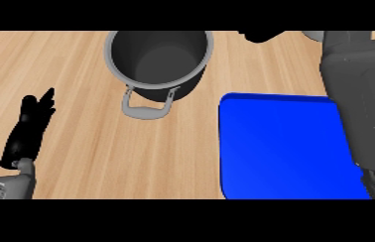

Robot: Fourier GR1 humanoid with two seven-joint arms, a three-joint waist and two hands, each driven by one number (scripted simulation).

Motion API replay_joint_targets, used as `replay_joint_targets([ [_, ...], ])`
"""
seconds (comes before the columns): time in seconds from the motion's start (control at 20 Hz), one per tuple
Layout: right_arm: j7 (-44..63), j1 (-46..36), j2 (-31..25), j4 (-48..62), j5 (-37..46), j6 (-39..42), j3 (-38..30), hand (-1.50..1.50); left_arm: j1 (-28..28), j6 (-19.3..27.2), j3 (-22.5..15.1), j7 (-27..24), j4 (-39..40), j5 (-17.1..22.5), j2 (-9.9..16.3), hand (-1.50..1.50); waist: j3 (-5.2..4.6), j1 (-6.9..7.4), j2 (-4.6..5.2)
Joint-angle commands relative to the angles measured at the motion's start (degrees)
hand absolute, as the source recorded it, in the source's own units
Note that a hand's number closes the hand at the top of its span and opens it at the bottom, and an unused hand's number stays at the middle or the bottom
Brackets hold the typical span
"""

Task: Pick the sweet potato from the tray and place it in the pot

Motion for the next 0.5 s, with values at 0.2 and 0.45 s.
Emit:
replay_joint_targets([
  [0.2, 2.0, -9.7, 10.6, 16.8, 3.7, -3.1, 2.5, 1.5, -0.2, 0.4, 0.5, -1.4, 0.8, -0.7, -0.7, 0.0, 0.01, 0.36, 0.2],
  [0.45, 0.5, -8.1, 14.3, 23.0, 4.6, -2.5, 4.2, 1.5, -1.2, -1.3, 2.1, -1.1, 2.1, 0.3, 0.9, 0.0, 0.04, -0.03, 0.11],
])
